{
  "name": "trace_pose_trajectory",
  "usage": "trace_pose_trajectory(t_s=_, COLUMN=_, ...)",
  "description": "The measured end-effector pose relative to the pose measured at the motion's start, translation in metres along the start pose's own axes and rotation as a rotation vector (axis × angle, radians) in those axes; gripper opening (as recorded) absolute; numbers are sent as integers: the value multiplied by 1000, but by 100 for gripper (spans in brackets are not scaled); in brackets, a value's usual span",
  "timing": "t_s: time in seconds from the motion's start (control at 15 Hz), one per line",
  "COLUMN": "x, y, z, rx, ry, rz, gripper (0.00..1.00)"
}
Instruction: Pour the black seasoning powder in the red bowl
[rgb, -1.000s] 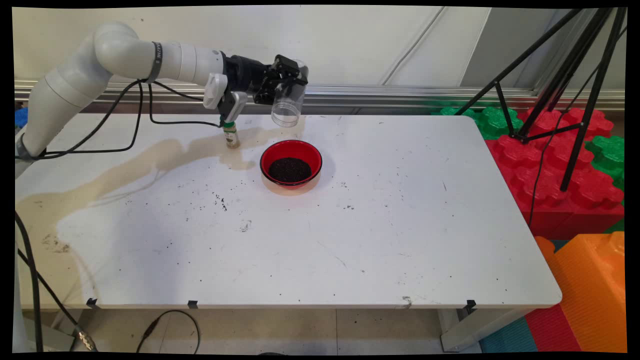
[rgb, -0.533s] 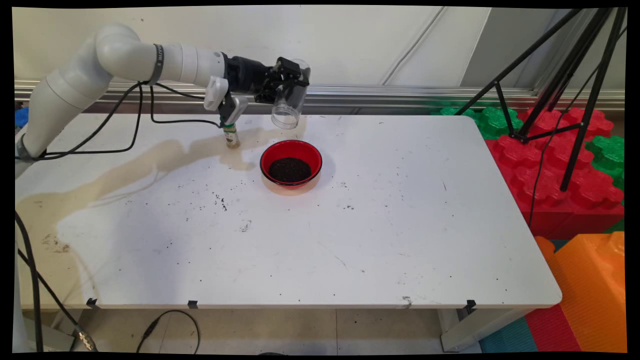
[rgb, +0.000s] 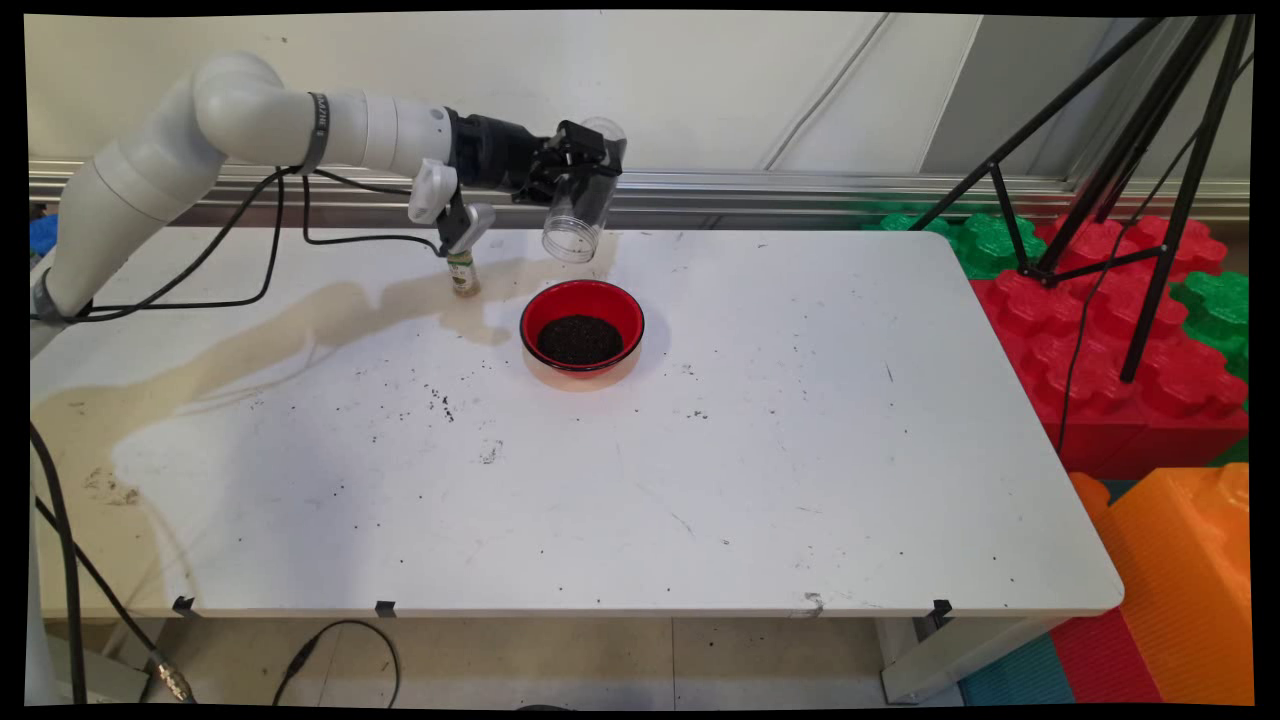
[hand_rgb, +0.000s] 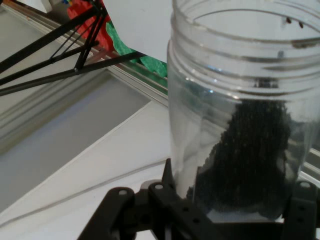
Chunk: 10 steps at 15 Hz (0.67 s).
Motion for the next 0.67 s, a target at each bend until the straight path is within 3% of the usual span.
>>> trace_pose_trajectory(t_s=0.67, x=3, y=-3, z=1, rx=14, ry=-4, rz=83, gripper=0)
